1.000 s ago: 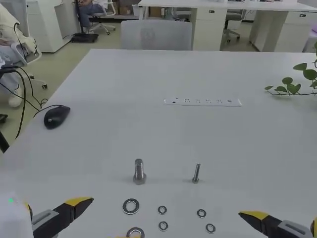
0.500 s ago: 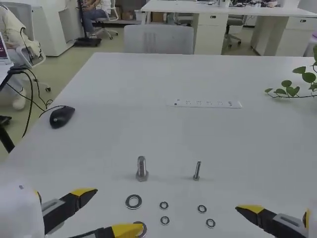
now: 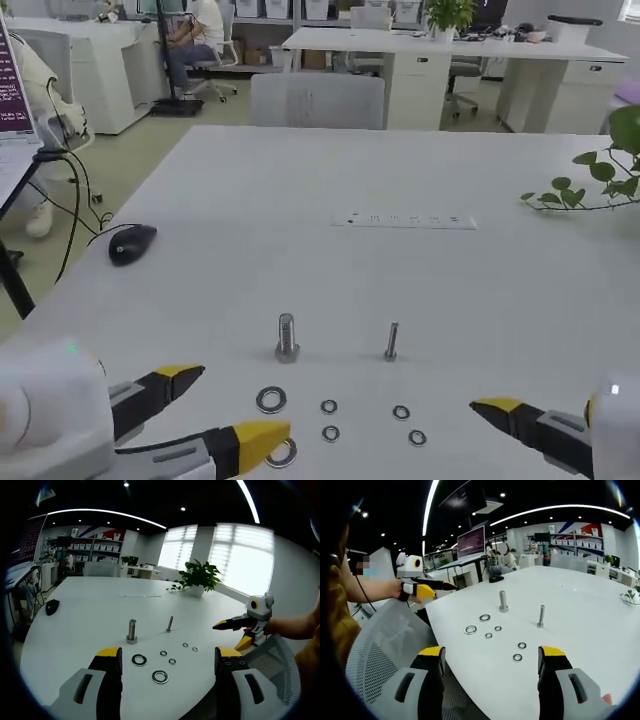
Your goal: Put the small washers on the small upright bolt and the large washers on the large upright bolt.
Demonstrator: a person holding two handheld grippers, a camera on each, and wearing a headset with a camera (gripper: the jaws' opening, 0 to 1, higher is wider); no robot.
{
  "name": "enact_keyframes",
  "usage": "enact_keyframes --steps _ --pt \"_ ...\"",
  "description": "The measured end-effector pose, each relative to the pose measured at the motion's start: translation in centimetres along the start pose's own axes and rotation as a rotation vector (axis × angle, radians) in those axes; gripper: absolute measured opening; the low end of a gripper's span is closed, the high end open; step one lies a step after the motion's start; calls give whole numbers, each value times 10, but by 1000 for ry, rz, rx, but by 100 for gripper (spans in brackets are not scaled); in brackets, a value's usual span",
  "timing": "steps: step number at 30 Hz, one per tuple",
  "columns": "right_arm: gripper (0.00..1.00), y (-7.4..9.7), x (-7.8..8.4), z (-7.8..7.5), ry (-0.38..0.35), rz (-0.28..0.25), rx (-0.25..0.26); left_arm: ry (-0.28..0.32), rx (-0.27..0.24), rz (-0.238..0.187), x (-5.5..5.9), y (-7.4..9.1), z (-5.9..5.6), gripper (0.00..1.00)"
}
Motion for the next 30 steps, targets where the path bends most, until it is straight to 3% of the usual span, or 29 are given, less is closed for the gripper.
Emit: enact_keyframes --steps 11,30 --pt "77 4 0 -7 16 1 42 -3 16 -14 -3 0 -3 73" --pt "77 8 3 -18 24 12 103 -24 98 0 0 -3 -16 74"
Point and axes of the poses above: the centre of the closed fingertips' face, and the gripper's own axes: y roughly backward along the fingers, z roughly to its left, x roughly out of its underside, the point moved 1 cm from there along y, roughly backward along the fingers, and after that the axes turned 9 degrees about x, right-handed, at the moved point
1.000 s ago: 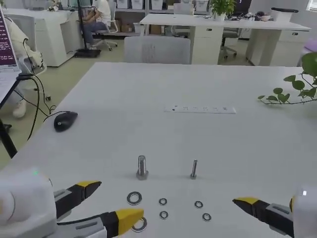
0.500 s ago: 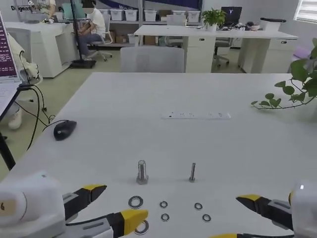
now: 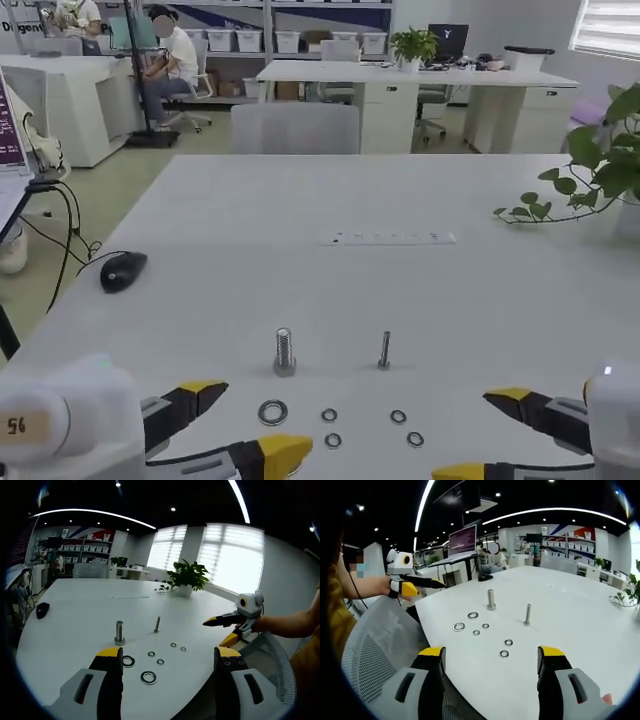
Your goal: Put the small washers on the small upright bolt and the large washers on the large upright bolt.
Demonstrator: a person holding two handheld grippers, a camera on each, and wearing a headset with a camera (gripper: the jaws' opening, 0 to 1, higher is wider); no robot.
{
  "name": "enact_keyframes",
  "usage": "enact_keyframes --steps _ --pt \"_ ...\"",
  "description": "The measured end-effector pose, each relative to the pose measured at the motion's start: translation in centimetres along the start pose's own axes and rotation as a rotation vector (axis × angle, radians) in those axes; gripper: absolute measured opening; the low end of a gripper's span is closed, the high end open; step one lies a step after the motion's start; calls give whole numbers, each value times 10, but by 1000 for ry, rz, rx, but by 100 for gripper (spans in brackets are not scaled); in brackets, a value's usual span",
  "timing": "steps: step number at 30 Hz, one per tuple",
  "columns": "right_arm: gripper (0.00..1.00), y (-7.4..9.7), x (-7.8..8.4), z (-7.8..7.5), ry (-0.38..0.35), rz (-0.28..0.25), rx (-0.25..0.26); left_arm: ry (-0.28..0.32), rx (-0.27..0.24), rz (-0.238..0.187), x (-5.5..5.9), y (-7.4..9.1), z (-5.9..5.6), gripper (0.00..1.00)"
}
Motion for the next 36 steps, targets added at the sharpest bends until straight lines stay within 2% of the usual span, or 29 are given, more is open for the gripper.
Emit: enact_keyframes --steps 14,25,36 --pt "77 -5 4 4 8 25 -37 -12 23 28 4 -3 -5 74" --pt "75 -19 -8 -1 108 81 -95 2 7 16 3 -2 -1 75" --pt "72 -38 -4 2 185 162 -160 13 6 -7 0 -1 1 76"
Point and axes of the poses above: the centre of the closed fingertips' face, and the gripper's own axes: y roughly backward along the fingers, z roughly to its left, x roughly out of its underside, the point moved 1 cm from there along y, roughly backward along the fingers, and after that the axes turned 9 degrees about x, right-handed, at the moved point
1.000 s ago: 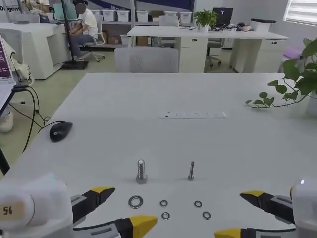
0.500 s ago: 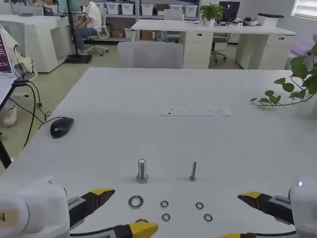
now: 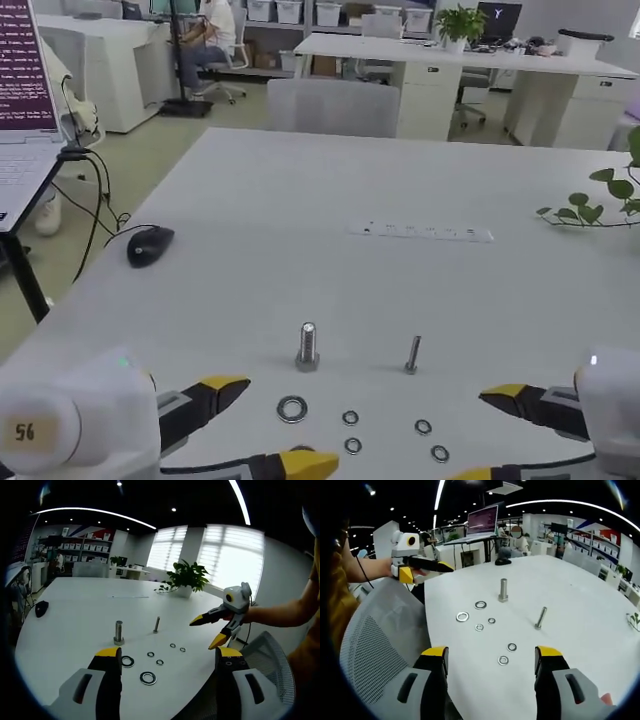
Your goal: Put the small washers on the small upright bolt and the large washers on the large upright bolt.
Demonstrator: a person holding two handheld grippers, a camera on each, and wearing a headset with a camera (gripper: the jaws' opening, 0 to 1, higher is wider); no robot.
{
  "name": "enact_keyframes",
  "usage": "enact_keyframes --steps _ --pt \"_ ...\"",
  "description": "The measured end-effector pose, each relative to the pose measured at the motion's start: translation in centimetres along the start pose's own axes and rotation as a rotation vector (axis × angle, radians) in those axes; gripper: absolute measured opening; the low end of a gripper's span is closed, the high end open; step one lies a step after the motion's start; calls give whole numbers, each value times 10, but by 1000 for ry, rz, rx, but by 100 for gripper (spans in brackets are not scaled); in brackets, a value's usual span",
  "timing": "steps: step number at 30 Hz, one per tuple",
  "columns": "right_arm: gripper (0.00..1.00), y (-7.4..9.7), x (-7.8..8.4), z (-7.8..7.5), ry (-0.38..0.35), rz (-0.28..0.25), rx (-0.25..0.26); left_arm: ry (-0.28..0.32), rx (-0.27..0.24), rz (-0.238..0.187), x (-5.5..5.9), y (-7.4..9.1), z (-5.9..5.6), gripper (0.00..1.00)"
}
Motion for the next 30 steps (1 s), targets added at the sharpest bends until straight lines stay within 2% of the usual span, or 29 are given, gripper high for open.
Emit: enact_keyframes --steps 7,12,18,25,30 --pt "69 -8 5 2 68 72 -49 -10 -8 2 0 1 0 76" --pt "68 -13 5 0 107 99 -67 -9 -11 -6 -2 2 1 77" --pt "67 -17 11 0 165 162 -98 -14 -17 -6 -2 2 2 77" --pt "66 -18 14 -3 191 195 -113 -15 -21 -11 -3 2 3 77" --pt "63 -22 19 -2 228 243 -133 -18 -23 -12 -3 2 3 77"
Point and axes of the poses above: the centre of the closed fingertips' face, and the gripper's own axes: y roughly backward along the fingers, z roughly to its left, x roughly out of its underside, the point moved 1 cm from there along y, roughly backward along the fingers, and after that the axes turned 9 degrees about x, right-handed, at the moved point
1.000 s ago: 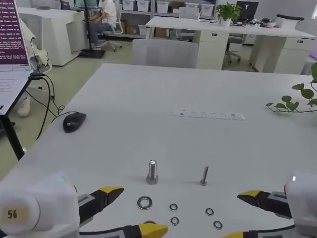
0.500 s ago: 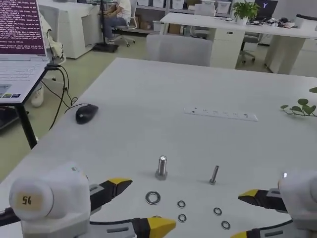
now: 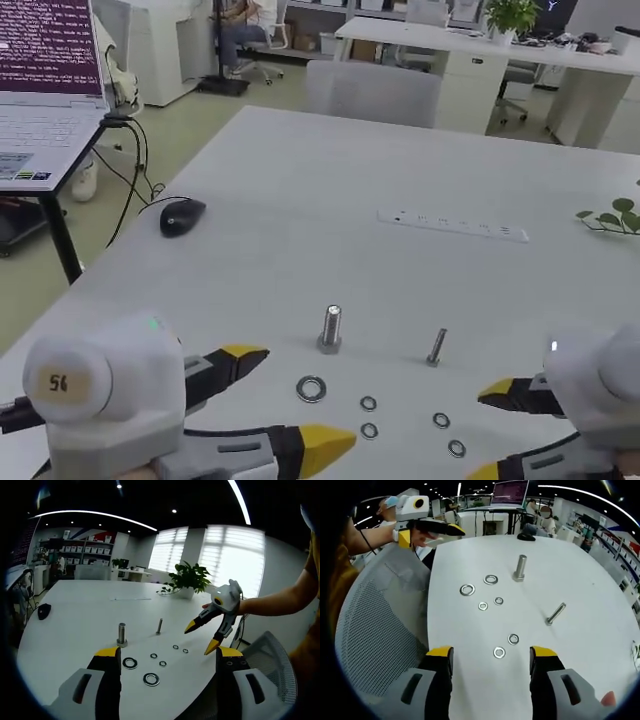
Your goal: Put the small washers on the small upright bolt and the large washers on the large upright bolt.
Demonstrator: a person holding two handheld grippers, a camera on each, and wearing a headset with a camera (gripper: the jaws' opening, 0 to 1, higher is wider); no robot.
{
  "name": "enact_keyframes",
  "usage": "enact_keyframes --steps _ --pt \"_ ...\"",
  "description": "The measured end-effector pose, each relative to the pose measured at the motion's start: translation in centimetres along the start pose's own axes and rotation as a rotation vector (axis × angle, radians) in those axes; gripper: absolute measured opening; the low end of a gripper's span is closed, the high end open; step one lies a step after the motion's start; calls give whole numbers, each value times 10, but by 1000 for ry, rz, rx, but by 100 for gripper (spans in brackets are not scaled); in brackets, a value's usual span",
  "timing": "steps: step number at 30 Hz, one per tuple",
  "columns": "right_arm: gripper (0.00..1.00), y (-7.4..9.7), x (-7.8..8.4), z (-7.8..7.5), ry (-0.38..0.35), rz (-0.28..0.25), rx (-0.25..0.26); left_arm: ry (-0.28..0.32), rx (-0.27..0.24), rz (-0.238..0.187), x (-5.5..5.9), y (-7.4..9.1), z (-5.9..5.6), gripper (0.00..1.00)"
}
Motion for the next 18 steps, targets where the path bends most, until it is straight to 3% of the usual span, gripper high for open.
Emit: enact_keyframes --steps 5,11,18 --pt "62 -4 1 -2 28 30 -12 0 -2 -2 0 0 1 77" --pt "60 -10 8 -2 92 102 -32 3 -4 -5 -1 1 1 77" --pt "57 -17 11 -2 113 139 -49 4 -8 -7 -1 1 1 77"
Point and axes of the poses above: the centre of the closed fingertips' face, and the gripper's own axes: y roughly backward along the fingers, z roughly to its left, x roughly out of its underside, the point moved 1 cm from there along y, roughly backward along the fingers, and after that the axes turned 9 degrees about x, right-handed, at the moved point
